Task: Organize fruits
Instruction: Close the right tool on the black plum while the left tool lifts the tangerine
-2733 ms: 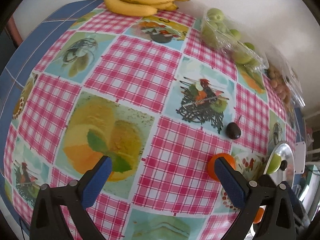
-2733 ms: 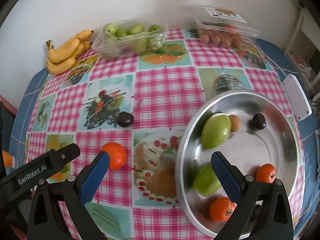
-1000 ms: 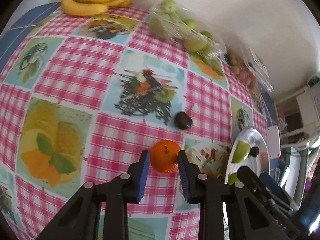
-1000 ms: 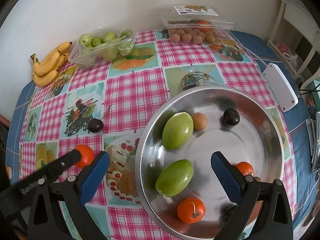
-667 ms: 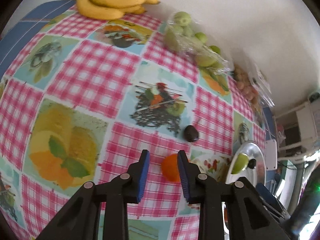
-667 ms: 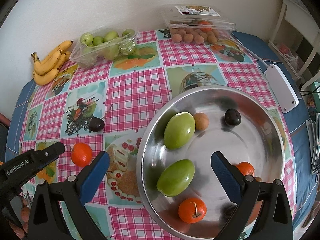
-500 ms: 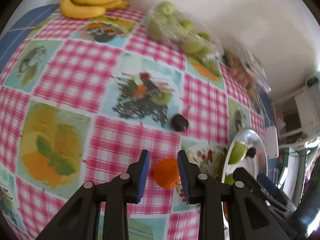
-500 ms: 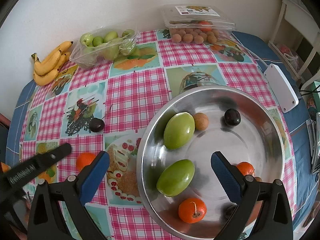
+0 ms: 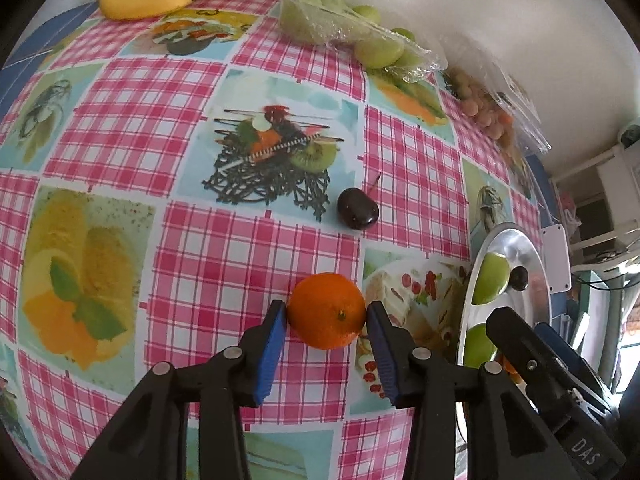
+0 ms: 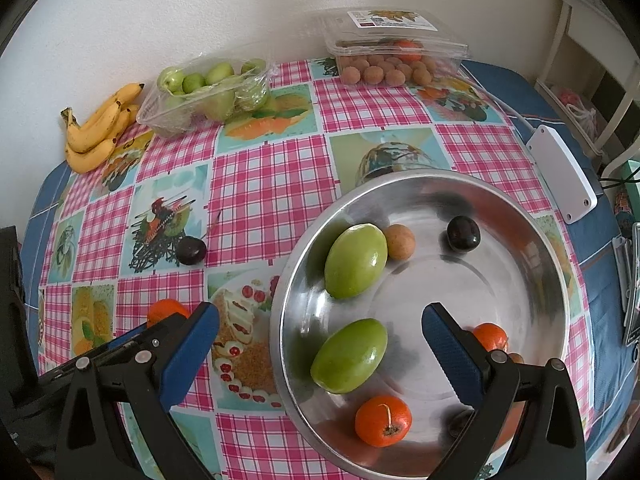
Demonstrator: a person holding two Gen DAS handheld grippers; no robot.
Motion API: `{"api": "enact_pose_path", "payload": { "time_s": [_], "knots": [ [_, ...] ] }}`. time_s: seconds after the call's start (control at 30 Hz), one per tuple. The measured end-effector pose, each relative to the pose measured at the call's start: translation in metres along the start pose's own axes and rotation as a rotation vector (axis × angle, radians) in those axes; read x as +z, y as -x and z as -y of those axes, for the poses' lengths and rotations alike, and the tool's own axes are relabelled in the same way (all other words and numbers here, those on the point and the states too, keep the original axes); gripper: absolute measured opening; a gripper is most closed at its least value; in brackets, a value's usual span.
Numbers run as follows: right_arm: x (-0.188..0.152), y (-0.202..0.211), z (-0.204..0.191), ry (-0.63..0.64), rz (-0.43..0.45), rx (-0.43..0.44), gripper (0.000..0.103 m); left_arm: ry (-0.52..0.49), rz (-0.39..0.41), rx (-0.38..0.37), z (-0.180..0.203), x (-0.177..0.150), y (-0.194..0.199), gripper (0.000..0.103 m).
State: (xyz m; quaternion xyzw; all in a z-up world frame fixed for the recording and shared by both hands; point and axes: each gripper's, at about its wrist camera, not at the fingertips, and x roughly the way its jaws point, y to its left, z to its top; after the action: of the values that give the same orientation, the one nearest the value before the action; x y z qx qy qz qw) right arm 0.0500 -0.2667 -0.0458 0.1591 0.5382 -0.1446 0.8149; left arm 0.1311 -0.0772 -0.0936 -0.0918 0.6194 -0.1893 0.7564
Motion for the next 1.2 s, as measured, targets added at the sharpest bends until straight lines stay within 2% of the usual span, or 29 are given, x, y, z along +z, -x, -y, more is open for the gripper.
{"api": "enact_pose_path", "payload": {
  "time_s": [0.2, 0.4, 0.53, 0.8, 0.83, 0.9, 1.2],
  "knots": [
    [0.001, 0.0, -0.001, 0.007, 0.004, -0.003, 0.101, 0.016, 0.036, -0.017, -0.004, 0.003, 0.012, 0.042],
    [0.001, 0.004, -0.011, 0.034, 0.038, 0.002, 0.101, 0.086, 0.082, -0.063, -0.02, 0.011, 0.029, 0.042],
    [0.003, 0.007, -0.024, 0.054, 0.06, 0.042, 0.101, 0.103, 0.129, -0.044, -0.029, 0.015, 0.042, 0.042],
    [0.008, 0.009, -0.063, 0.126, 0.09, 0.064, 0.1, 0.139, 0.196, -0.024, -0.049, 0.02, 0.061, 0.042],
    [0.009, 0.005, -0.068, 0.131, 0.084, 0.066, 0.096, 0.138, 0.205, -0.007, -0.051, 0.021, 0.062, 0.042],
    [0.012, -0.005, -0.078, 0.144, 0.065, 0.064, 0.077, 0.135, 0.209, 0.012, -0.052, 0.022, 0.061, 0.042],
    [0.021, -0.047, -0.094, 0.132, -0.014, 0.085, 0.047, 0.172, 0.184, -0.011, -0.063, 0.023, 0.051, 0.042]
  ]
}}
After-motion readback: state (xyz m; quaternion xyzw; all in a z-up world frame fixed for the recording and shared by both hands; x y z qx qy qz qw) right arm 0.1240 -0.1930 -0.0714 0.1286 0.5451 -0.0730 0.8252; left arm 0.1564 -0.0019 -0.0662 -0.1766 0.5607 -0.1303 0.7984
